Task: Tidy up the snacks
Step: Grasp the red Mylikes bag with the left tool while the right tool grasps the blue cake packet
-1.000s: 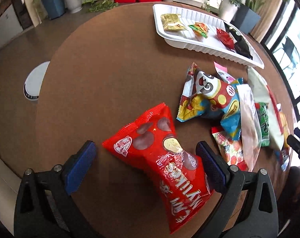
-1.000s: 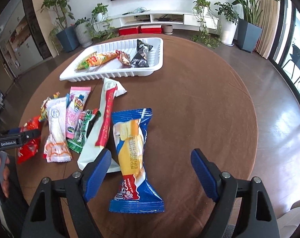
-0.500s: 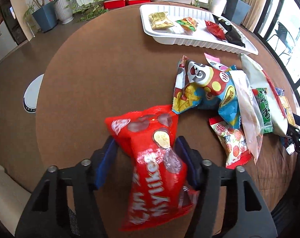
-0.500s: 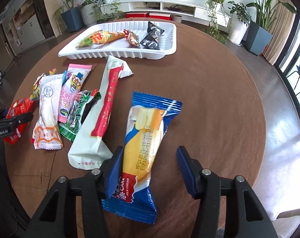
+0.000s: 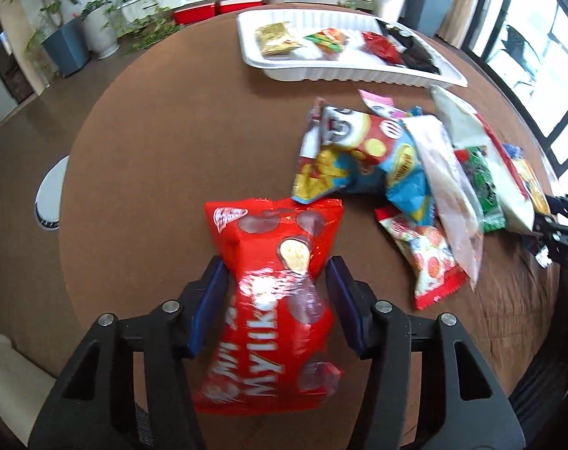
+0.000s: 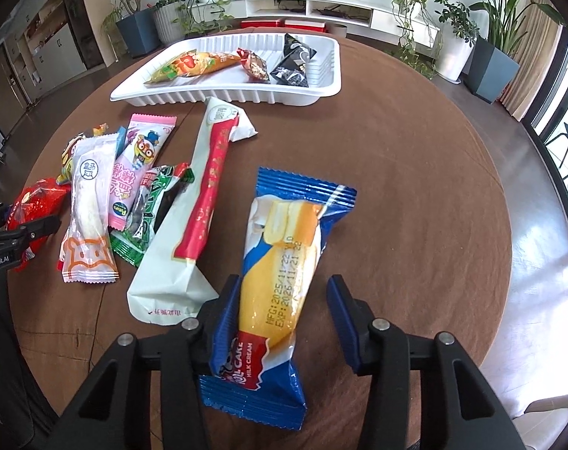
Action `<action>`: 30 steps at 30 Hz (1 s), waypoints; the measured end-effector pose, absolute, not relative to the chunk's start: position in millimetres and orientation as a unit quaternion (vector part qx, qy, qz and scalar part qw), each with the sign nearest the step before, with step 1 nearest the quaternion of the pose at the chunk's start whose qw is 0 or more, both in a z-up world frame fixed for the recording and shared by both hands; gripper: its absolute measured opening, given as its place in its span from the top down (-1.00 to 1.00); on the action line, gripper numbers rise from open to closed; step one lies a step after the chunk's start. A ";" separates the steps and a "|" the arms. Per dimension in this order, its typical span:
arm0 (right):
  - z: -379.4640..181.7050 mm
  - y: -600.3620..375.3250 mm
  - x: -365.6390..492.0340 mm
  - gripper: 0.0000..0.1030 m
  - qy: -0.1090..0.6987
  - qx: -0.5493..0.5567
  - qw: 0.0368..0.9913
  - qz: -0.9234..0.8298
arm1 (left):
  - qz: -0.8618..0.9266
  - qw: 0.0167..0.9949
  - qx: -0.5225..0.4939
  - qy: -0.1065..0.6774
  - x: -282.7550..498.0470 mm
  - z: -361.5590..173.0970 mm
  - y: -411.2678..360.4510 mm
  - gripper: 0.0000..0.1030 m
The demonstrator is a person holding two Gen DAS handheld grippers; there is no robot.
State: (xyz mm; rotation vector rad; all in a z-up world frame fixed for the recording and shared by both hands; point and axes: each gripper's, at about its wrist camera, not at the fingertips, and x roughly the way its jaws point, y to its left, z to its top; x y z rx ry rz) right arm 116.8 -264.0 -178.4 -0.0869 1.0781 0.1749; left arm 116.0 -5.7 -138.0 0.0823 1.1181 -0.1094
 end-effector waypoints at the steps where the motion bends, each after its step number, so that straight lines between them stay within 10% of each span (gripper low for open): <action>1: -177.8 -263.7 117.2 0.19 0.512 -0.041 0.854 0.084 | -0.056 0.846 0.041 0.529 115.4 -137.8 -7.0 0.08; 4: -176.5 -265.6 117.4 0.42 0.513 -0.035 0.854 0.083 | -0.071 0.845 0.038 0.528 114.8 -136.5 -10.0 0.23; 30: -150.4 -301.3 106.4 0.45 0.499 0.084 0.853 0.124 | -0.159 0.839 -0.048 0.518 99.7 -116.1 -3.6 0.29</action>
